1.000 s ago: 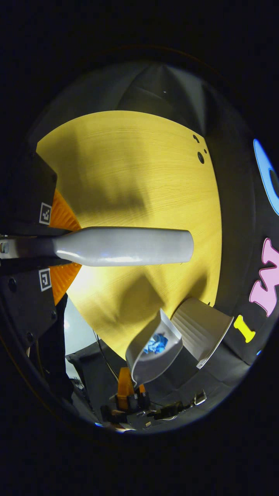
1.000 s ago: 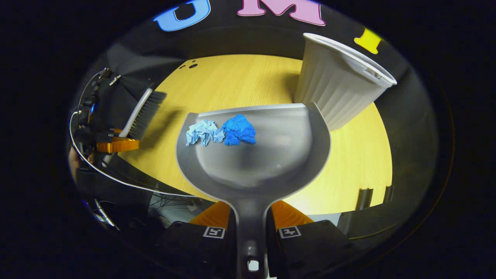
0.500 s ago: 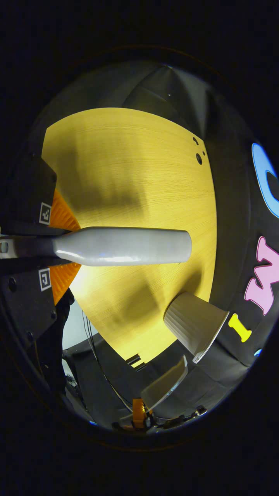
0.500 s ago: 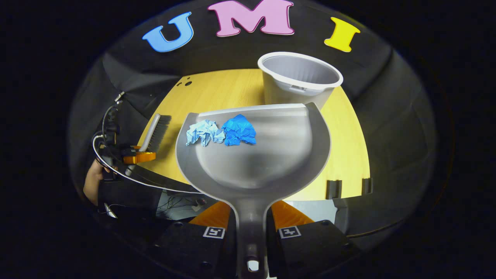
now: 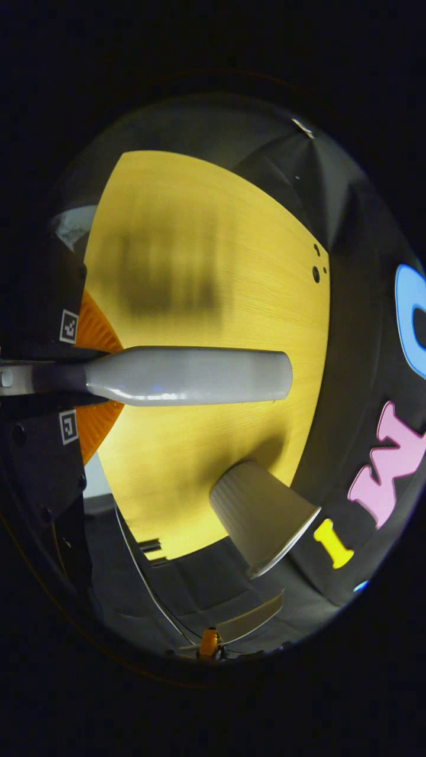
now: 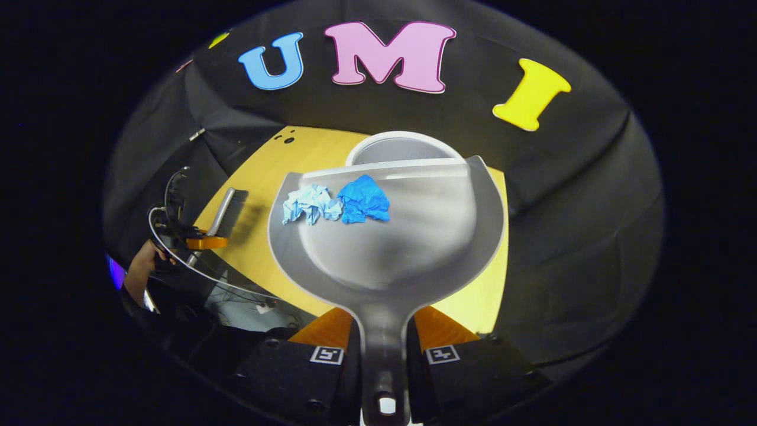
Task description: Pick up the small broom and dustpan from the desktop, sweep the trash into the dustpan with the broom, and then empty the trash into the garbage bin.
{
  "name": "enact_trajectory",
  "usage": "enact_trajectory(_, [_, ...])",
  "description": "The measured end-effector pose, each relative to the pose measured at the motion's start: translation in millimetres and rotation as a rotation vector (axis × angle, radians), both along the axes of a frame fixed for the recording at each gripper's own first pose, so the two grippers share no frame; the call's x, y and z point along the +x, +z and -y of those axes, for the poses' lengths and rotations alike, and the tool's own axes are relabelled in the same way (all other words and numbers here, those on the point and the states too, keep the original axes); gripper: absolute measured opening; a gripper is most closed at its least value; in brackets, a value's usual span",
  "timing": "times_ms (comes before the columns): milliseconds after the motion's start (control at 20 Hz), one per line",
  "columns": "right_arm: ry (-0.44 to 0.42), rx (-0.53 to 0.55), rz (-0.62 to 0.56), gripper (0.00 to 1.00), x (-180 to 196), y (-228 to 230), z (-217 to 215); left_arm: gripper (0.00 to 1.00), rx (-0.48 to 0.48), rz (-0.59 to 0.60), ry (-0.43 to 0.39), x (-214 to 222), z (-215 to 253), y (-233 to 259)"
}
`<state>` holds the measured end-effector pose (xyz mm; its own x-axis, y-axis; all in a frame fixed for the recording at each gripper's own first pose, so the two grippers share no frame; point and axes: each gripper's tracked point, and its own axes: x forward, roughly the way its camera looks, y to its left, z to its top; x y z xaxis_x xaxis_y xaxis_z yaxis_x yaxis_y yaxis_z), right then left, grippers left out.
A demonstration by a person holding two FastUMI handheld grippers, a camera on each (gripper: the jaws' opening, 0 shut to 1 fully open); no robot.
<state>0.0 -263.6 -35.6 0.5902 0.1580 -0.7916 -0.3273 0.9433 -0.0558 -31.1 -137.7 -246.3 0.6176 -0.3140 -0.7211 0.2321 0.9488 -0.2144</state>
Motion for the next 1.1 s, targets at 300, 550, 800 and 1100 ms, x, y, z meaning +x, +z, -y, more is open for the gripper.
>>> enact_trajectory(300, [0.086,-0.129,-0.028,0.35,90.1,-13.9,46.8,0.29,0.005,-0.036,0.063,-24.6,35.8,-17.0])
enact_trajectory(550, [0.163,-0.376,0.020,0.35,146.6,-18.4,55.6,0.26,0.039,-0.042,0.026,-15.9,36.4,-19.6])
enact_trajectory(800, [0.311,-0.678,0.084,0.35,161.1,-17.0,52.2,0.26,0.026,-0.026,-0.002,6.2,31.1,-19.0])
enact_trajectory(1100, [0.362,-0.893,0.159,0.35,157.1,-0.6,57.2,0.26,-0.004,-0.024,-0.014,19.9,18.1,-23.5])
